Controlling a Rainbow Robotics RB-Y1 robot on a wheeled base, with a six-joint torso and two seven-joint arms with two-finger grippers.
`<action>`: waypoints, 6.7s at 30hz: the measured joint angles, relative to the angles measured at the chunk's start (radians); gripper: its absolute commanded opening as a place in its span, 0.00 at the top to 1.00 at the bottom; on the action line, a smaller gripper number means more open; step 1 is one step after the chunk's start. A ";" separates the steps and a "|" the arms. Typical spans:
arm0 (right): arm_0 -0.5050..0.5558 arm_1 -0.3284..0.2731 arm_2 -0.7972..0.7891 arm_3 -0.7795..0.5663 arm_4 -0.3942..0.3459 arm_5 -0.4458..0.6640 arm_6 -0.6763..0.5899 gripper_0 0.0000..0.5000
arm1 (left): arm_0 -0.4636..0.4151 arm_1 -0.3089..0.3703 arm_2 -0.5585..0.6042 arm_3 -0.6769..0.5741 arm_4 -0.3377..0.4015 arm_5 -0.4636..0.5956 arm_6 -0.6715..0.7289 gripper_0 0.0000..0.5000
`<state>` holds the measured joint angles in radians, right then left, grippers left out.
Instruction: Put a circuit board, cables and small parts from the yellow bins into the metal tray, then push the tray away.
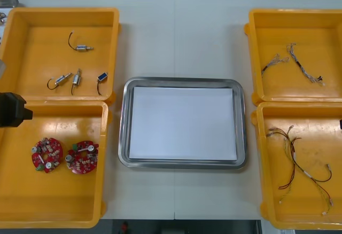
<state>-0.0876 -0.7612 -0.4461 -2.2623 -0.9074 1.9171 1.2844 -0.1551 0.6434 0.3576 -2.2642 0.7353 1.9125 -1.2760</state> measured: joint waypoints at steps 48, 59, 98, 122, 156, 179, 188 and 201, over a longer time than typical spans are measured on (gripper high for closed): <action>0.000 0.000 0.000 0.000 0.000 0.000 0.000 0.00 | 0.000 0.000 0.000 0.000 0.000 0.000 0.000 0.00; 0.000 0.000 0.000 0.000 0.000 0.000 0.000 0.00 | 0.000 0.000 0.000 0.000 0.000 0.000 0.000 0.00; 0.000 0.000 0.000 0.000 0.000 0.000 0.000 0.00 | 0.000 0.000 0.000 0.000 0.000 0.000 0.000 0.00; -0.004 0.000 0.000 -0.016 -0.003 0.000 0.000 0.00 | 0.001 0.000 0.000 0.000 0.000 0.000 0.000 0.00; 0.298 -0.073 0.000 -0.047 -0.049 -0.251 0.303 0.00 | 0.127 0.102 -0.079 0.003 0.127 -0.118 -0.342 0.00; 0.485 -0.181 0.253 0.042 0.015 -0.684 0.419 0.00 | 0.372 0.388 -0.303 0.019 0.215 -0.639 -0.342 0.00; 0.485 -0.199 0.371 0.127 0.081 -0.851 0.437 0.00 | 0.384 0.425 -0.413 0.091 0.207 -0.770 -0.342 0.00; 0.485 -0.239 0.496 0.180 0.134 -0.987 0.494 0.00 | 0.384 0.425 -0.461 0.110 0.167 -0.805 -0.342 0.00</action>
<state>0.3974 -1.0004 0.0498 -2.0827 -0.7733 0.9296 1.7786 0.2288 1.0686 -0.1037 -2.1543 0.9026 1.1080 -1.6184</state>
